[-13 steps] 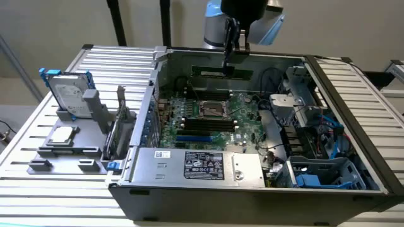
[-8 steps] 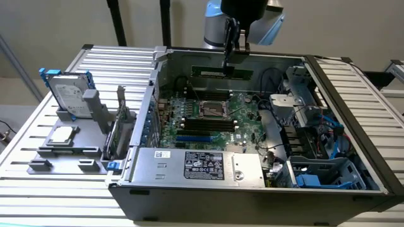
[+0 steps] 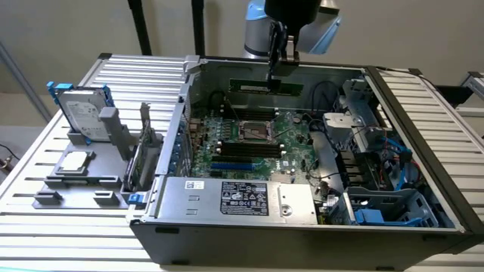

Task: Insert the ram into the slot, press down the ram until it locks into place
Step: 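Insert the ram into the slot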

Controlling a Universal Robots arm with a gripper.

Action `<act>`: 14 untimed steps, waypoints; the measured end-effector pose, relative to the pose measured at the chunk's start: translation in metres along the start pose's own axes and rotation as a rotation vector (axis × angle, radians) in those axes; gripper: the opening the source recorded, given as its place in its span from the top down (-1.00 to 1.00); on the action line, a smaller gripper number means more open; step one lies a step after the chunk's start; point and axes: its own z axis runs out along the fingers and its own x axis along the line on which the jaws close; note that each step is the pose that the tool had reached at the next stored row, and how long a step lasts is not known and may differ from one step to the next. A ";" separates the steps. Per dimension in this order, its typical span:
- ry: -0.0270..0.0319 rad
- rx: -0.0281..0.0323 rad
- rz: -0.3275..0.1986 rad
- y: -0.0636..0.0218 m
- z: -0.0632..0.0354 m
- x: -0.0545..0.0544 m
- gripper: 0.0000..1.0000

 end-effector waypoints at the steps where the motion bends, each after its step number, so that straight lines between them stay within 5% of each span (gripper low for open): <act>1: 0.0002 0.0006 0.000 0.0004 0.0003 0.000 0.74; 8: 0.0002 0.0063 0.000 0.0189 0.0129 0.000 0.74; 14: 0.0003 0.0063 0.000 0.0235 0.0240 0.000 0.74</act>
